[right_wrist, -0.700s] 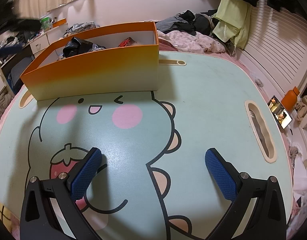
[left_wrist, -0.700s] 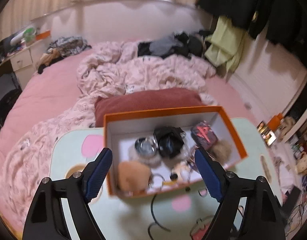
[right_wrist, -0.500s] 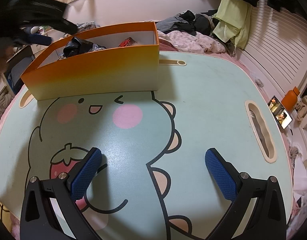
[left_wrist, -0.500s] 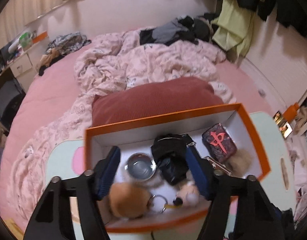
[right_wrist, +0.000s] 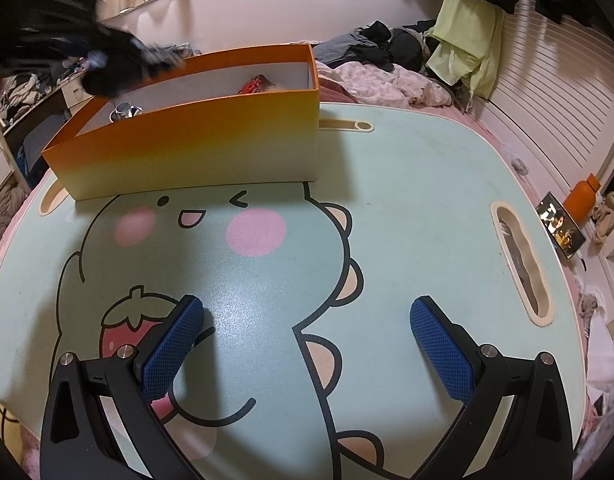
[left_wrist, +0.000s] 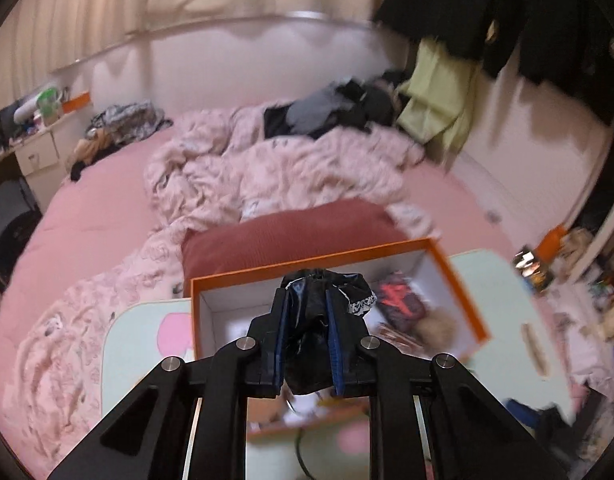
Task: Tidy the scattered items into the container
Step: 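Grasp the black lace bag inside the orange box with the left gripper, then lift the black lace bag out and release it on the table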
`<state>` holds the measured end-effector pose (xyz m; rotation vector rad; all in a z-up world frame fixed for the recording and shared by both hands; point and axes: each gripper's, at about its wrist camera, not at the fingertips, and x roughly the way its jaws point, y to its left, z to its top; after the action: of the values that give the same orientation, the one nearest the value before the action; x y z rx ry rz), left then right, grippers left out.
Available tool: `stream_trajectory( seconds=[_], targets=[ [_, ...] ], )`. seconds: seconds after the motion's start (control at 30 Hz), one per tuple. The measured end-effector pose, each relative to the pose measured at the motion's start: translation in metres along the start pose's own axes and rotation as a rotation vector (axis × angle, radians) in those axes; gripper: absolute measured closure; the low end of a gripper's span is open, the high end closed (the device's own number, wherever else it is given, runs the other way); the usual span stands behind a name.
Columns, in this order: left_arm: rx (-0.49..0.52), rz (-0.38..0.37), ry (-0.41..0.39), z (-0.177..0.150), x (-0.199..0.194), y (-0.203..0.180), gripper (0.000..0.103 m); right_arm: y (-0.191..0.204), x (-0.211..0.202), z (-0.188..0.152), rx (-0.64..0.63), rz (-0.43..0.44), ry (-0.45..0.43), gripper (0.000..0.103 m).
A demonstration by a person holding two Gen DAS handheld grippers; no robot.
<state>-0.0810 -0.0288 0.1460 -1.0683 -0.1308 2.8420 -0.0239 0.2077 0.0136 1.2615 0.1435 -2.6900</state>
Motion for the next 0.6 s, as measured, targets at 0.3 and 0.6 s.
stream_trajectory(
  seconds=[0.3,0.6],
  targets=[
    [-0.022,-0.137,0.051,-0.078,-0.012,0.0,0.086,-0.001,-0.002,0.0,0.0,0.0,0.0,0.0],
    [-0.038,-0.148,0.099,-0.132,0.019,-0.007,0.074,-0.003,-0.003,-0.001,0.0,0.0,0.0,0.0]
  ],
)
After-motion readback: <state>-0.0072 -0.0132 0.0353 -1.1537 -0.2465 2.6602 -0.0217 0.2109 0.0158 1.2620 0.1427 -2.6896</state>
